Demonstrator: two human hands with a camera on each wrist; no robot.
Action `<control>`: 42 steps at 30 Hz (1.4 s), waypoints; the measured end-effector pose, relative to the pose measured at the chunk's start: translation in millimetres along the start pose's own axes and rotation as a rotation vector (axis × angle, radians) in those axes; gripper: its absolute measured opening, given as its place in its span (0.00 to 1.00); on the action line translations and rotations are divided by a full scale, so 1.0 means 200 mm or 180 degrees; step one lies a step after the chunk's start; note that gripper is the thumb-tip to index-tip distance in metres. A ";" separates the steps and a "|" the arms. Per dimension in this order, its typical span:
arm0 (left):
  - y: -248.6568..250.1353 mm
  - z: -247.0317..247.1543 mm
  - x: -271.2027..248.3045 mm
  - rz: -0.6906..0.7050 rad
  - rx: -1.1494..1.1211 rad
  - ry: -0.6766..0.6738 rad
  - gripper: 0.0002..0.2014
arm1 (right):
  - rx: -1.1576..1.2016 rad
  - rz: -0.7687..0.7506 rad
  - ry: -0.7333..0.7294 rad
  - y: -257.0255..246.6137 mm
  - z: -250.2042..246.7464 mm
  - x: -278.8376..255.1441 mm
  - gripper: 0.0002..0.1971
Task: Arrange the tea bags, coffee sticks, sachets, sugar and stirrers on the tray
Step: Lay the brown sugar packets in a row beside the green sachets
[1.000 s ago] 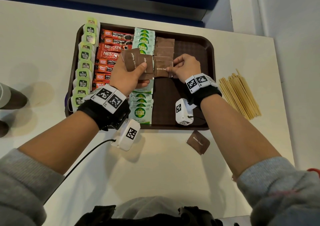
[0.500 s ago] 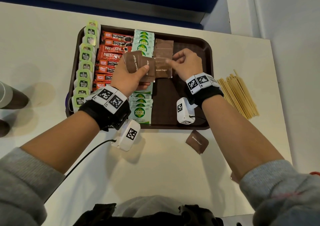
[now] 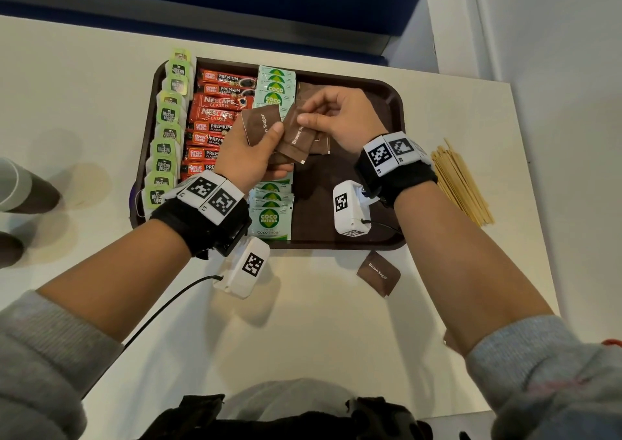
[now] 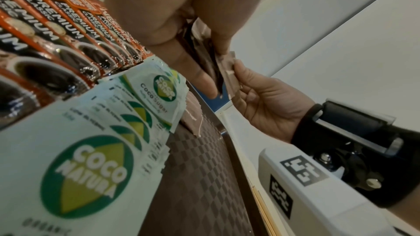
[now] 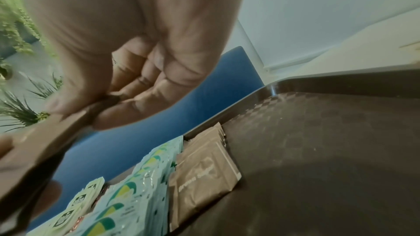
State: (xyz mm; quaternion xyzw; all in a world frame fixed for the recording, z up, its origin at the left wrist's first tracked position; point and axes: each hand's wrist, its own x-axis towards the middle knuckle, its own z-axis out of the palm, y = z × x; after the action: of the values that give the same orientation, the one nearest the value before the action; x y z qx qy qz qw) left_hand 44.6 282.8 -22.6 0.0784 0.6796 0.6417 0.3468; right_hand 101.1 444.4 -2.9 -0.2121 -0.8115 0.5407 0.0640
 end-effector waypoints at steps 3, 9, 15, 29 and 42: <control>0.00 0.00 -0.01 0.0019 -0.0001 -0.0058 0.18 | -0.0057 -0.0040 0.0280 0.02 0.00 0.01 0.09; 0.00 0.00 -0.01 0.0039 -0.0010 -0.0086 0.15 | 0.0007 0.0076 0.0352 0.04 0.01 -0.01 0.09; -0.01 -0.01 0.02 0.0067 0.0034 0.0147 0.11 | -0.0074 0.0487 -0.0240 0.05 -0.03 -0.05 0.06; -0.04 -0.03 0.03 -0.0037 -0.0022 0.0374 0.09 | -0.0650 0.1119 0.0358 0.26 -0.01 -0.04 0.06; -0.04 -0.02 0.03 -0.0070 -0.0038 0.0348 0.08 | -0.0767 0.1258 0.0759 0.26 0.03 -0.01 0.10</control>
State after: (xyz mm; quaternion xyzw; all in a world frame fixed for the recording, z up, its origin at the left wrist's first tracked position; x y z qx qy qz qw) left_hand 39.2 281.4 -32.3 0.0338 0.6945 0.6452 0.3166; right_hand 115.0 454.4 -52.5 -0.4349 -0.7996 0.4133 0.0266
